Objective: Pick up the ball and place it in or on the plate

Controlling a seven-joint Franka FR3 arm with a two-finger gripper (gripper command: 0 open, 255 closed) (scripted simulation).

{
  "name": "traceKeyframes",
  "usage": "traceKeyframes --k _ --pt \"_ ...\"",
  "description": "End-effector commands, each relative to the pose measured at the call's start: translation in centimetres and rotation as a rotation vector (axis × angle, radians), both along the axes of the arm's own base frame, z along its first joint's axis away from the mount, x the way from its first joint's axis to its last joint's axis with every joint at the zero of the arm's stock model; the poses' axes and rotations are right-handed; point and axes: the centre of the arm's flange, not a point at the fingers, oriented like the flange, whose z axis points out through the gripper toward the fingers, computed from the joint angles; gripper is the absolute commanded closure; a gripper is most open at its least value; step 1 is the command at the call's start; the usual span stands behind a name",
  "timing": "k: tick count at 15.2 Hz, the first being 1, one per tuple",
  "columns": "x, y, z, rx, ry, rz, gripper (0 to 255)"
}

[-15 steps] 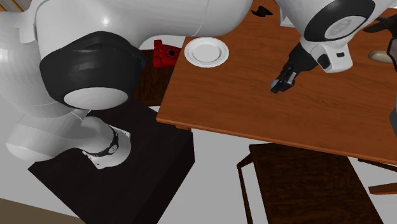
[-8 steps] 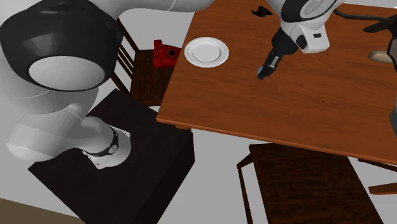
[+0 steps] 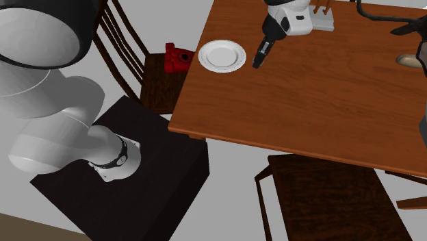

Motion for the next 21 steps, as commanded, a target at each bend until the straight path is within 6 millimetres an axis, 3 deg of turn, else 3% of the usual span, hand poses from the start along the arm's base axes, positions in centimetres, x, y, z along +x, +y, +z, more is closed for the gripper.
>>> traceKeyframes --k 1,13,21 --pt "-2.7 1.0 0.0 0.000 0.000 -0.001 255" --pt "-17.5 5.6 0.2 0.000 0.000 -0.001 255" --pt "-17.5 5.6 -4.0 0.000 0.000 -0.001 255"
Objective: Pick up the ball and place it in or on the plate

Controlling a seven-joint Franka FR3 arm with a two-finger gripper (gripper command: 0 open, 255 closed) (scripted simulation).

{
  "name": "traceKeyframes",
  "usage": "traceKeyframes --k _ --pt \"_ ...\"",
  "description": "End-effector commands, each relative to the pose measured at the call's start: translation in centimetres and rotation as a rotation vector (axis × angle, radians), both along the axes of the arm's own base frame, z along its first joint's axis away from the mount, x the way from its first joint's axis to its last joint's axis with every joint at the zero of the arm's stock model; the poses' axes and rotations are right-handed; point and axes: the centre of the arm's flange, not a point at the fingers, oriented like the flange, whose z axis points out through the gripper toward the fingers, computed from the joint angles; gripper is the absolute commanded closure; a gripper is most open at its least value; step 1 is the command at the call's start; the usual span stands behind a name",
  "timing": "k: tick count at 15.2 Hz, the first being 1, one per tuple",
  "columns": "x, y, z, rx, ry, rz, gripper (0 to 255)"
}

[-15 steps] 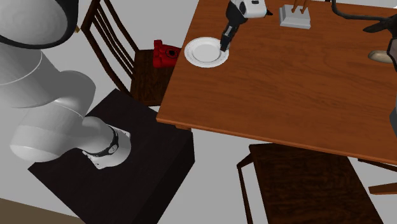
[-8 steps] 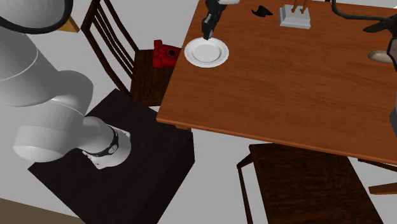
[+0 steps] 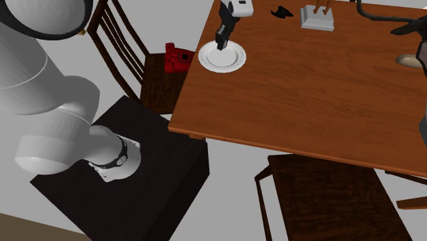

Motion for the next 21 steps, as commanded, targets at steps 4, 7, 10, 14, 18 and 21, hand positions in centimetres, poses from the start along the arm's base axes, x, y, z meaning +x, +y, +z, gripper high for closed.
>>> traceKeyframes --k 4,7,10,14,18,21 --pt "-0.1 0.0 -2.6 0.000 0.000 0.000 255" --pt "-0.1 0.0 -3.6 0.000 0.000 0.000 255" --pt "-0.1 0.0 -3.6 0.000 0.000 0.000 255" --pt "-0.1 0.1 -3.6 0.000 0.000 0.000 255" --pt "-0.1 0.0 -3.6 0.000 0.000 0.000 0" --pt "0.1 0.1 -2.3 0.000 0.000 0.000 0"
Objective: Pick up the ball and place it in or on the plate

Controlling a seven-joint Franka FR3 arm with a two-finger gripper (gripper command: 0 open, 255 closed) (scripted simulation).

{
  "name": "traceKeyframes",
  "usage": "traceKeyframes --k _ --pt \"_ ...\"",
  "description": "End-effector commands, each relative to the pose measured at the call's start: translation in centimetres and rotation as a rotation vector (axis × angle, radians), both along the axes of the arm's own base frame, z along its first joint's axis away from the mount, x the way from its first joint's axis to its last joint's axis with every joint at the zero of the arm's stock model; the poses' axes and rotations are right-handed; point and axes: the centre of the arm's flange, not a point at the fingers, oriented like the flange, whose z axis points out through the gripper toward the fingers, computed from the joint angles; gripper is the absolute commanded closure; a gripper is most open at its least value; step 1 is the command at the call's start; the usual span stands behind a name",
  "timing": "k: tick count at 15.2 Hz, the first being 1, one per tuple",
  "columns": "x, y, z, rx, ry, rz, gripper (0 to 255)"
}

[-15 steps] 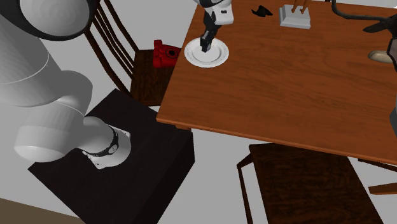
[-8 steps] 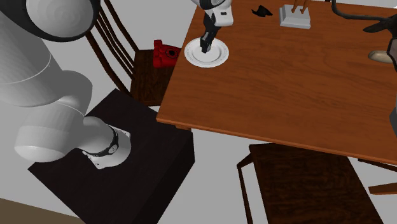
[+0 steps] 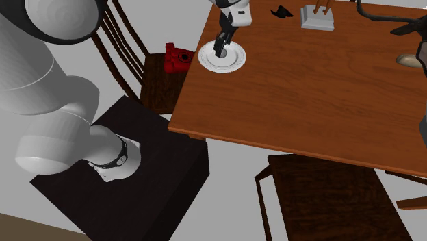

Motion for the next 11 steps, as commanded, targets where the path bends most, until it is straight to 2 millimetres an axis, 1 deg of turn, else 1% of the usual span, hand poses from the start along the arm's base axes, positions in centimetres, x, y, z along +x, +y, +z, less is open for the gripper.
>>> traceKeyframes --k 1,3,11 --pt "0.3 0.0 1.9 0.000 0.000 0.000 0" --pt "0.7 0.1 4.3 0.000 0.000 0.000 0" --pt "0.7 0.1 4.3 0.000 0.000 0.000 0"
